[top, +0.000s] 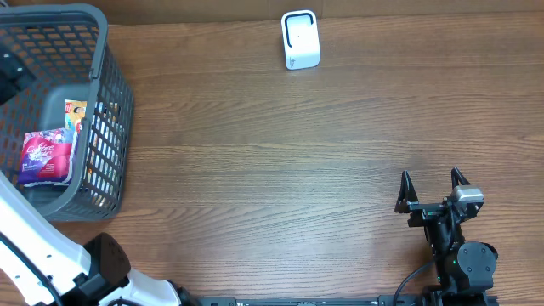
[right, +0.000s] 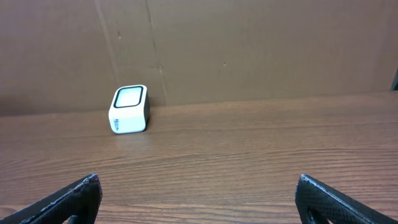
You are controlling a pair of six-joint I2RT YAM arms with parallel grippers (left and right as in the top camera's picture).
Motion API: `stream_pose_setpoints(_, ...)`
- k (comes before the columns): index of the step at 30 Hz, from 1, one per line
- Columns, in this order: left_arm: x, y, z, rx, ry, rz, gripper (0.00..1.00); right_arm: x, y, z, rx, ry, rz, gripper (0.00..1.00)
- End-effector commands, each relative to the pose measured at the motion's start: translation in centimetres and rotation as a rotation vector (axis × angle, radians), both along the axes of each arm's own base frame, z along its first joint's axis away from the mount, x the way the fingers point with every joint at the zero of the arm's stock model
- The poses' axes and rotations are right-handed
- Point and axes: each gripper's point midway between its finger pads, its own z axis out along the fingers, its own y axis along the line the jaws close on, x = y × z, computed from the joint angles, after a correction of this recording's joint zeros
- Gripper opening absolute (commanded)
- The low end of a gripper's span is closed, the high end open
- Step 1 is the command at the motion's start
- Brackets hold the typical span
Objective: Scan the item barcode
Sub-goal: 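Reach the left gripper into the basket toward the red-purple liner pack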
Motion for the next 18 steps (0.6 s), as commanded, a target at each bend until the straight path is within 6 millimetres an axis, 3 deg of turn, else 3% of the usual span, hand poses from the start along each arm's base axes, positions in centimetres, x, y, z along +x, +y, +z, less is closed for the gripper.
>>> stream_pose_setpoints(1,-0.4,2.7,-1.5,-0.063,0.012,0.115,1.0,0.0,-0.2,-0.2,-0.004,-0.003,-0.01,1.0)
stream_pose_setpoints(5,-0.5,4.9,-4.6,-0.093,0.108,0.165,1.0,0.0,-0.2,-0.2,-0.004,-0.003,-0.01,1.0)
stream_pose_setpoints(10,0.0,5.9,-8.8,-0.133,0.247,0.119,1.0,0.0,-0.2,-0.2,-0.004,-0.003,-0.01,1.0)
stream_pose_setpoints(18,1.4,7.1,-13.8,-0.212,0.355,0.115,1.0,0.0,-0.2,-0.2,-0.004,-0.003,-0.01,1.0)
